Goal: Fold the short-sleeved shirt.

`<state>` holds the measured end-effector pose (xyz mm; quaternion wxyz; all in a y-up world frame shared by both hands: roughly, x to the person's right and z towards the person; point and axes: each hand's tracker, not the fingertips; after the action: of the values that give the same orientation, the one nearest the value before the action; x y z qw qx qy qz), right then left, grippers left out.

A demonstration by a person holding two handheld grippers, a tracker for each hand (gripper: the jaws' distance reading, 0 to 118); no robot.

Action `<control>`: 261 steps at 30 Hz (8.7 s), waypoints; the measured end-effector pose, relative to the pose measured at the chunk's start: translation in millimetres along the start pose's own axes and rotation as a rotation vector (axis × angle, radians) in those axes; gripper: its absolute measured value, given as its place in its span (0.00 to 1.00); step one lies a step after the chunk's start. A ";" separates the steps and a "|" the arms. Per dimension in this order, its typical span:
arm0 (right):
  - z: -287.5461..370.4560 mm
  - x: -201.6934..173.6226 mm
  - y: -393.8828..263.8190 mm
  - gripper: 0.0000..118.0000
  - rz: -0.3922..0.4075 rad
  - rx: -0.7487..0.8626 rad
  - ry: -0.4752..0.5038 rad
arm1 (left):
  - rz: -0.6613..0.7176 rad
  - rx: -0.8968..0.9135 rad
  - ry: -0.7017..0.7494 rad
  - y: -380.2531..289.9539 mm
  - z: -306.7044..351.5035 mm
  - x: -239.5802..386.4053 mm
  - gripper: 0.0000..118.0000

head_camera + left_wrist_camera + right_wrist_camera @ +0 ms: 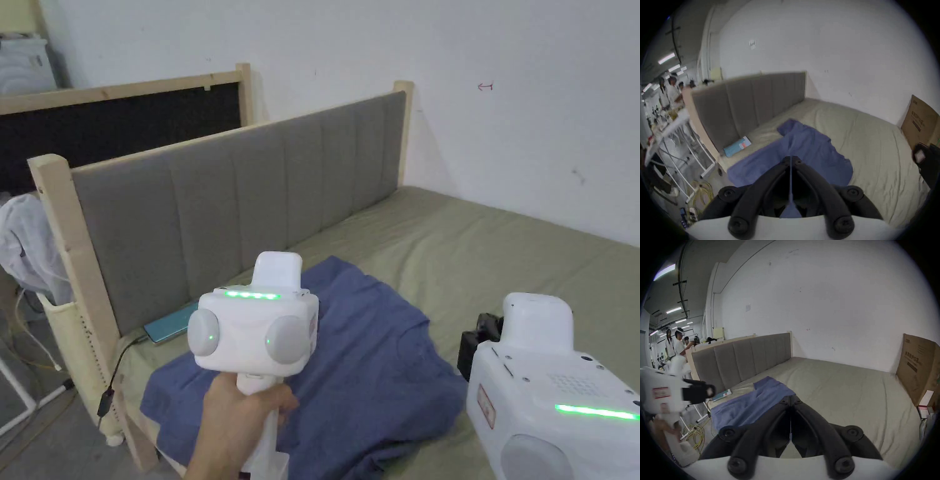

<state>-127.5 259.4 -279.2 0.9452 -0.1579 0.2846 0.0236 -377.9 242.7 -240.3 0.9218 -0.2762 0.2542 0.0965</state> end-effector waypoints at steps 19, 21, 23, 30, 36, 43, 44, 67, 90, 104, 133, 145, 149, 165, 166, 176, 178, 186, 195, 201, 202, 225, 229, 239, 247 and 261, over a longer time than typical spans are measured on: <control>-57.7 39.3 -38.9 0.00 -0.031 -0.214 -0.053 | -0.078 -0.598 -0.085 -89.0 -207.2 55.2 0.86; -61.5 45.1 -41.9 0.00 -0.052 -0.226 -0.061 | -0.111 -0.589 -0.101 -81.8 -197.2 54.5 0.56; -66.2 50.0 -44.8 0.00 -0.096 -0.257 -0.063 | -0.137 -0.581 -0.096 -73.9 -193.9 53.7 0.09; -58.1 52.9 -51.9 0.00 -0.073 -0.257 -0.101 | -0.075 -0.599 -0.111 -68.7 -196.4 43.1 0.04; -43.5 66.0 -49.0 0.00 -0.089 -0.231 -0.133 | -0.010 -0.566 -0.254 -42.6 -173.9 43.9 0.04; -1.2 113.0 -38.1 0.00 -0.161 -0.173 -0.203 | -0.197 -0.393 -0.323 19.2 -126.1 132.3 0.04; 7.5 123.0 -34.9 0.00 -0.172 -0.152 -0.234 | -0.183 -0.388 -0.378 23.2 -117.6 150.1 0.04; 218.4 315.0 -60.5 0.00 -0.361 -0.056 -0.831 | -0.687 -0.621 -1.073 -178.6 62.4 494.6 0.06; 123.0 273.8 -77.6 0.00 -0.328 -0.198 -0.601 | -0.395 -0.518 -0.559 -111.1 -67.1 272.4 0.01; 29.5 288.9 -98.7 0.00 -0.253 -0.348 -0.492 | -0.269 -0.652 -0.441 -49.2 -241.5 281.5 0.72; -197.6 395.8 -129.2 0.64 -0.171 -0.845 -0.252 | -0.372 -0.408 -0.542 -9.5 -156.8 251.2 0.01; -128.8 409.8 -60.2 0.04 -0.289 -0.718 -0.303 | -0.409 -0.349 -0.457 12.4 -122.4 251.9 0.01; -73.6 438.8 4.8 0.04 -0.284 -0.588 -0.403 | -0.432 -0.259 -0.453 46.0 -90.1 251.1 0.01; 119.0 511.3 220.2 0.04 -0.436 -0.124 -0.597 | -0.330 0.079 -0.330 251.8 -3.6 286.5 0.01; 117.7 513.1 232.5 0.04 -0.435 -0.120 -0.614 | -0.310 0.097 -0.344 265.0 -0.7 292.0 0.01; 79.7 548.2 363.1 0.04 -0.448 0.047 -0.643 | -0.303 0.276 -0.274 405.5 -3.3 349.3 0.01; 72.1 550.6 387.2 0.04 -0.442 0.076 -0.646 | -0.274 0.341 -0.255 433.8 -2.1 354.6 0.01; 58.7 550.0 438.1 0.04 -0.405 0.159 -0.667 | -0.211 0.455 -0.261 491.3 2.3 362.1 0.01; -13.5 571.7 347.5 0.04 -0.396 -0.008 -0.648 | -0.287 0.331 -0.210 403.9 -118.2 379.3 0.01; -109.5 599.2 217.2 0.04 -0.402 -0.294 -0.662 | -0.419 0.058 -0.132 282.8 -250.8 409.8 0.01; -125.1 603.8 189.1 0.04 -0.428 -0.323 -0.664 | -0.416 0.011 -0.133 258.0 -271.5 411.3 0.01; -85.2 547.0 -64.5 0.04 -0.540 -0.631 -0.596 | -0.428 -0.314 -0.215 35.1 -297.2 300.9 0.01; -14.8 486.7 -89.3 0.04 -0.523 -0.642 -0.594 | -0.545 -0.278 -0.210 6.4 -231.9 257.8 0.01; 143.8 353.2 -175.7 0.04 -0.580 -0.646 -0.569 | -0.537 -0.320 -0.197 -85.8 -95.7 124.2 0.01; 203.8 315.9 -207.3 0.04 -0.642 -0.621 -0.557 | -0.542 -0.314 -0.175 -130.7 -41.8 85.0 0.01; 203.4 287.7 -185.1 0.64 -0.397 -0.623 -0.580 | -0.465 -0.242 -0.252 -124.0 -10.9 85.3 0.77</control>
<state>246.1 134.1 -223.0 0.8795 -0.4725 -0.0475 -0.0302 -270.3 137.1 -235.6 0.9039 -0.4209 0.0539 -0.0543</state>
